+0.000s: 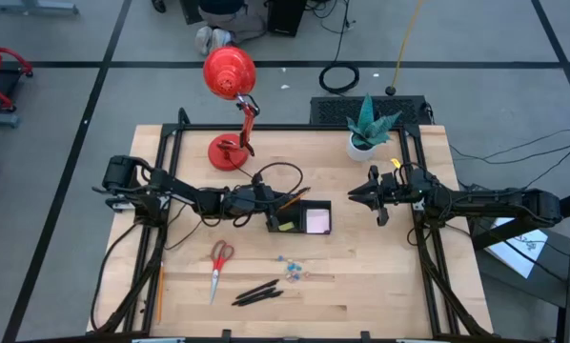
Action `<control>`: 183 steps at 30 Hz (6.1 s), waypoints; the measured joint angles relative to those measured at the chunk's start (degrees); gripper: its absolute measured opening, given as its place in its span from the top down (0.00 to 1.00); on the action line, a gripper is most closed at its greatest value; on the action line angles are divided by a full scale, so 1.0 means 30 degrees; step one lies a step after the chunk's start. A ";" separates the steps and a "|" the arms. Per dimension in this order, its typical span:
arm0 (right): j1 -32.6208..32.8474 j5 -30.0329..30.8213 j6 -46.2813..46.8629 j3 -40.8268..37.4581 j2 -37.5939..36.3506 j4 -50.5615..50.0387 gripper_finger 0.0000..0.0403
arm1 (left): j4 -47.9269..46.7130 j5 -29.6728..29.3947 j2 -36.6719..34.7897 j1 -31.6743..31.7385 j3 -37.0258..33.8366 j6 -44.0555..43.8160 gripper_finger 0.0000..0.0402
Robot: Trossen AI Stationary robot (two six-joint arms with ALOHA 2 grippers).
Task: Pick and place office supplies into organizer
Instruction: Put the black pen into the black desk organizer
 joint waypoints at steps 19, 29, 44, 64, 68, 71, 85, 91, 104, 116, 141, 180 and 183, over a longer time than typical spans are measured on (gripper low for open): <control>0.0000 -0.0007 0.0000 0.0000 0.0000 -0.0144 0.85 | -0.3452 -0.1005 -0.4527 -0.3832 0.0592 0.3202 0.80; 0.0000 0.0000 -0.0060 0.0000 0.0015 -0.0498 0.85 | -2.1806 -0.2582 -0.4407 -1.0832 0.7639 -0.8187 0.80; 0.0000 -0.0441 -0.0315 0.0000 0.0007 -0.0950 0.85 | -2.6701 0.0237 0.3943 -1.2115 1.3197 -1.1664 0.80; -0.0007 0.0510 -0.0503 0.0000 0.0007 -0.1585 0.85 | -2.7255 0.3693 0.4731 -1.1282 1.3180 -1.4561 0.80; -0.0007 0.0510 -0.0275 0.0000 0.0007 -0.1574 0.85 | -2.7101 0.3159 0.4962 -1.1588 1.3157 -1.4568 0.80; -0.0007 0.0510 0.0124 0.0000 0.0007 -0.1574 0.85 | -2.6651 0.2918 0.4925 -1.1658 1.3168 -1.4635 0.80; -0.0007 0.0510 0.0000 0.0000 0.0015 -0.1442 0.85 | -2.5697 0.2560 0.6514 -1.1749 1.3271 -1.4797 0.80; -0.0007 0.0510 0.0000 0.0000 0.0015 -0.1425 0.85 | -2.6107 0.1871 0.6496 -1.1720 1.3260 -1.5140 0.80; -0.0007 0.0510 0.0000 0.0000 0.0015 -0.1428 0.85 | -2.8357 0.0503 0.6492 -0.9906 1.3078 -1.5256 0.80; -0.0007 0.0511 -0.0006 0.0000 0.0015 -0.1429 0.85 | -2.9952 0.0866 0.6506 -0.9644 1.3046 -1.8512 0.80; -0.0007 0.0517 -0.0015 0.0000 0.0007 -0.1435 0.85 | -3.0141 0.1925 0.6608 -0.8470 1.5810 -1.1393 0.69; -0.0007 0.0583 -0.0013 0.0000 0.0009 -0.1435 0.85 | -2.7412 0.5161 0.6477 -0.7024 1.3449 -0.8501 0.95; -0.0007 0.0561 -0.0007 0.0000 0.0007 -0.1431 0.85 | -2.7066 0.4268 0.6484 -0.7057 1.3449 -0.8255 0.96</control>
